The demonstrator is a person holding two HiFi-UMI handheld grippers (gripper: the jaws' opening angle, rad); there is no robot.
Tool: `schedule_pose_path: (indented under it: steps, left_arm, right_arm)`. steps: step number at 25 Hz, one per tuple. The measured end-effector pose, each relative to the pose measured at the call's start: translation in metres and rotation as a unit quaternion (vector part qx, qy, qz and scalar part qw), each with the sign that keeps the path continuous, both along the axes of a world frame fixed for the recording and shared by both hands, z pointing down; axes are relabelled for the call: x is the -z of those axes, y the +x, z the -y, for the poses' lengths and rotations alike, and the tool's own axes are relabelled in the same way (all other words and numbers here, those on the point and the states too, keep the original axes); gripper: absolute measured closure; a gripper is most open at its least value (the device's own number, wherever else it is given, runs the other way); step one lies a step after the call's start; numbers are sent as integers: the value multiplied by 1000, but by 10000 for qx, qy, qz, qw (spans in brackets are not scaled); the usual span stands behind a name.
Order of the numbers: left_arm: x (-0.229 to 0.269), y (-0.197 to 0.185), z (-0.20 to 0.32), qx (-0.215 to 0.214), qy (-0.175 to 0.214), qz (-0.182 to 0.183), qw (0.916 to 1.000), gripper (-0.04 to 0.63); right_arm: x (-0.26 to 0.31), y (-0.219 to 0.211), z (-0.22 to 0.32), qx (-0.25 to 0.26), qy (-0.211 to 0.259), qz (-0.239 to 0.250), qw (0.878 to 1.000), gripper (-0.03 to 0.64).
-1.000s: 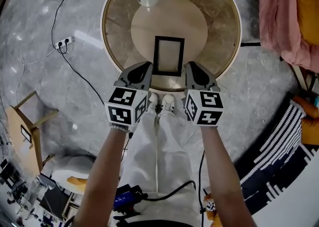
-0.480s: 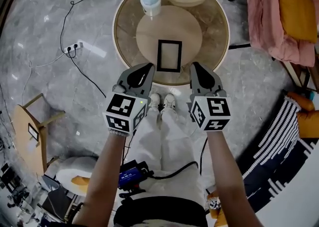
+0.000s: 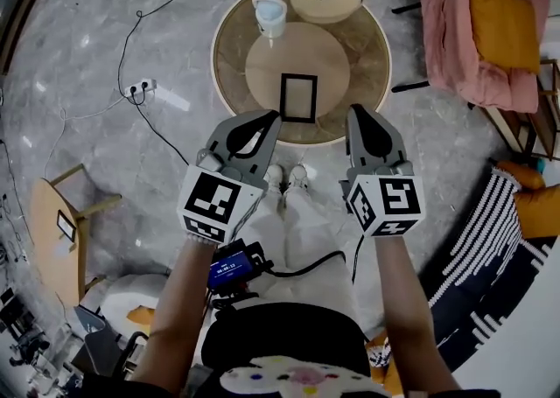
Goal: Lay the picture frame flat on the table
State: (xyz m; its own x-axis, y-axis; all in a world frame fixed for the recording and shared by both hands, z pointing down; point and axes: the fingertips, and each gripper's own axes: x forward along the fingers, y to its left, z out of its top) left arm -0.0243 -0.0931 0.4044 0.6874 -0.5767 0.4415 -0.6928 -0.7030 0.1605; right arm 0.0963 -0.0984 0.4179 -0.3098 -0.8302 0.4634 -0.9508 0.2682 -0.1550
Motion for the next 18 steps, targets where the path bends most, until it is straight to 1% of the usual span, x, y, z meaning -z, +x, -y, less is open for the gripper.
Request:
schedule_pose_path:
  steps: [5, 9, 13, 18]
  left_arm:
    - [39, -6, -4, -22, 308, -40, 9995, 580]
    - [67, -2, -7, -107, 549, -85, 9984, 580]
    - [92, -4, -12, -47, 697, -206, 9973, 580]
    - [116, -3, -19, -33, 826, -342, 9960, 580]
  right_arm:
    - [34, -6, -12, 39, 194, 209, 9996, 577]
    - [67, -3, -16, 21, 492, 213, 9986, 577]
    - [93, -4, -22, 52, 733, 253, 9970, 577]
    - [116, -5, -30, 265, 938, 246, 9949, 577]
